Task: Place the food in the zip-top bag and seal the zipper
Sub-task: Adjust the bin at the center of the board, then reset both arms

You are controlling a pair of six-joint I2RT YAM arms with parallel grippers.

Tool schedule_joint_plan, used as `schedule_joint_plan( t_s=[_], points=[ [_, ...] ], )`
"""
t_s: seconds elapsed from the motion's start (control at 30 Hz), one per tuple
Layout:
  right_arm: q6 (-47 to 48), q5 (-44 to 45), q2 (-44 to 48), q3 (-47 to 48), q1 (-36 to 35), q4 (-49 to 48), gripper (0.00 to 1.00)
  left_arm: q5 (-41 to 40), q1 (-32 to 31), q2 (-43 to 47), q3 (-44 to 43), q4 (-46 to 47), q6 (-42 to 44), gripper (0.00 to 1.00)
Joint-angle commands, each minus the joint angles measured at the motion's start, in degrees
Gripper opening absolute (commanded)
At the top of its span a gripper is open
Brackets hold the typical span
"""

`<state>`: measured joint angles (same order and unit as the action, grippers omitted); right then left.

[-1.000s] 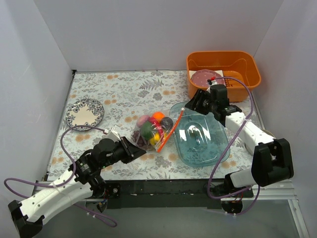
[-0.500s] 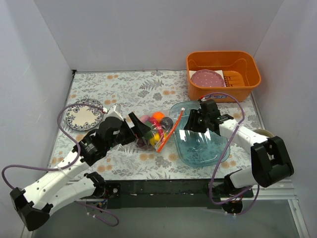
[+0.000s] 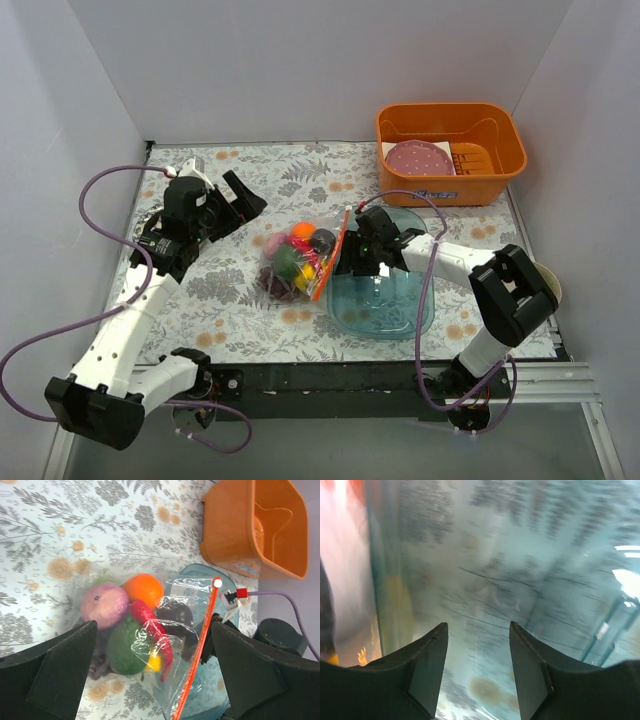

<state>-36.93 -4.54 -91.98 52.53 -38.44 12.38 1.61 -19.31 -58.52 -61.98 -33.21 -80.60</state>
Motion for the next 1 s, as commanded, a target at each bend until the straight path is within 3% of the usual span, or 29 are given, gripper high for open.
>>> schedule_joint_plan(
  t_s=[0.0,0.17,0.33,0.53,0.67,0.77,0.9,0.97],
  points=[
    [-6.84,-1.18,-3.19,5.11,-3.74,-6.92,0.60,6.03,6.38,-3.25,-4.10,-1.85,5.97,0.98],
    [-6.76,-1.27,-4.43,7.93,-4.63,-6.67,0.62,16.57,12.01,-10.29,-6.40,-2.12,8.26,0.98],
    [-2.72,2.66,0.13,9.25,-4.54,-0.97,0.63,12.73,12.19,-13.82,-8.25,-4.31,8.70,0.98],
    [5.01,12.16,11.81,4.87,-3.67,5.80,0.75,12.71,12.28,-8.19,-4.65,1.65,9.14,0.98],
    [9.76,17.27,19.46,2.76,-1.30,9.66,0.83,13.51,12.28,-9.24,-4.47,2.18,8.35,0.98],
    [13.10,20.00,25.09,0.30,2.91,10.47,0.90,14.82,12.28,-8.72,-3.24,4.28,8.18,0.98],
    [16.80,18.07,30.28,-2.69,15.71,10.03,0.95,16.06,12.28,-8.80,-1.39,8.07,7.74,0.98],
    [15.93,25.86,30.72,-3.84,18.30,9.86,0.98,16.84,12.28,-9.24,-1.74,9.99,8.44,0.98]
  ],
)
